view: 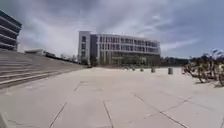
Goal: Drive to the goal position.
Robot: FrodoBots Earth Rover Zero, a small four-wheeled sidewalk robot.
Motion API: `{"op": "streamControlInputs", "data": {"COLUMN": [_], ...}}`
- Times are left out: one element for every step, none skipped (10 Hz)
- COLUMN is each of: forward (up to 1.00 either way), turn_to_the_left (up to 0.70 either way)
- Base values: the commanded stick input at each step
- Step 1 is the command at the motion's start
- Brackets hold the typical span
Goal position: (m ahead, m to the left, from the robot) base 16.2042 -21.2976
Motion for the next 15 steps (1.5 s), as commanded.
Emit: {"op": "streamControlInputs", "data": {"forward": [0.5,0.5,0.5,0.5,0.5,0.5,0.5,0.5,0.5,0.5,0.5,0.5,0.5,0.5,0.5], "turn_to_the_left": [-0.15,-0.15,-0.15,-0.15,-0.15,-0.15,-0.15,-0.15,-0.15,-0.15,-0.15,-0.15,-0.15,-0.15,-0.15]}}
